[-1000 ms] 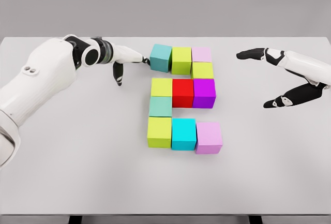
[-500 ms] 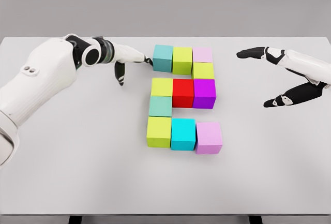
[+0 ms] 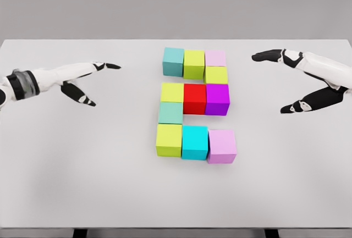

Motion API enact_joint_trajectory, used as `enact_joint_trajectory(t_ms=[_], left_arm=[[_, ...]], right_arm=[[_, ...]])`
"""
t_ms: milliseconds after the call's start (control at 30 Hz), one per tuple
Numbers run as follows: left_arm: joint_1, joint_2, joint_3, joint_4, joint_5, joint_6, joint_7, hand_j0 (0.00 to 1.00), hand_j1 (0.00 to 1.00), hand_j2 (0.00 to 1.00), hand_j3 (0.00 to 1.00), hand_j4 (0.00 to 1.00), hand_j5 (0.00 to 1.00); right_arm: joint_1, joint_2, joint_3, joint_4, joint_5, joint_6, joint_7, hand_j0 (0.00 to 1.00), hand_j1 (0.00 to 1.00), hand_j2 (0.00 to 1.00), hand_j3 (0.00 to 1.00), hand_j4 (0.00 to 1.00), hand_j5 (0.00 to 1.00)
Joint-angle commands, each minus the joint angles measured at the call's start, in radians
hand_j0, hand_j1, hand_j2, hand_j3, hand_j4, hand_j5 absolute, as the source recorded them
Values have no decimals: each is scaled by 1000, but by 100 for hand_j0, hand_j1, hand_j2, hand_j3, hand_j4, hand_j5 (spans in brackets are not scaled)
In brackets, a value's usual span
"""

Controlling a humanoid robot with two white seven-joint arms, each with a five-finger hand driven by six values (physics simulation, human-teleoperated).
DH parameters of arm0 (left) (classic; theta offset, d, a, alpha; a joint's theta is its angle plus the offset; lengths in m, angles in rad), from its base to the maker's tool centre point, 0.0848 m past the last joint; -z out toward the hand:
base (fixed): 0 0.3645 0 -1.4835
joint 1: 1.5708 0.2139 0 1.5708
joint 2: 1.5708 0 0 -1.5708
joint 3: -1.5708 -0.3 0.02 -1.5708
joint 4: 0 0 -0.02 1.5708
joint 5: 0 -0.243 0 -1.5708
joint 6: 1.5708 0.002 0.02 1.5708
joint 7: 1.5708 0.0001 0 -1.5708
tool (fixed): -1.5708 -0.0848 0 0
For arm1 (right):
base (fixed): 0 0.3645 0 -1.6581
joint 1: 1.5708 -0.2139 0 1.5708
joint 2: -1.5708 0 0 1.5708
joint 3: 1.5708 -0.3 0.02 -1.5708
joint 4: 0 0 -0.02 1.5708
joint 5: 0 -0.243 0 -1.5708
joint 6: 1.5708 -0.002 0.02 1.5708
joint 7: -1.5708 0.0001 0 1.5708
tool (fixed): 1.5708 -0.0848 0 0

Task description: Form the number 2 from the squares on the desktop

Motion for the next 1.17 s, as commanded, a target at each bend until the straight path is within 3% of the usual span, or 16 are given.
enact_joint_trajectory(t_ms=[0,33,100,167,400,1133], left_arm=[[16,126,191,-79,222,-35,1,100,100,100,100,100,100],[45,137,208,-79,242,-35,1,100,100,100,100,100,100],[188,162,230,-79,269,-35,1,100,100,100,100,100,100],[260,165,239,-77,289,-35,1,100,100,100,100,100,100],[340,165,239,-76,279,-35,1,100,100,100,100,100,100],[345,160,236,-71,275,-35,1,100,100,100,100,100,100]], right_arm=[[0,-1,0,0,-8,3,0,100,100,100,100,100,100],[3,-1,0,0,-8,1,0,100,100,100,100,100,100],[5,-1,0,0,-8,1,0,100,100,100,100,100,100],[6,-1,0,0,-8,1,0,100,100,100,100,100,100],[6,-1,0,0,-8,1,0,100,100,100,100,100,100],[35,-3,12,0,-8,-2,0,100,100,100,100,100,100]])
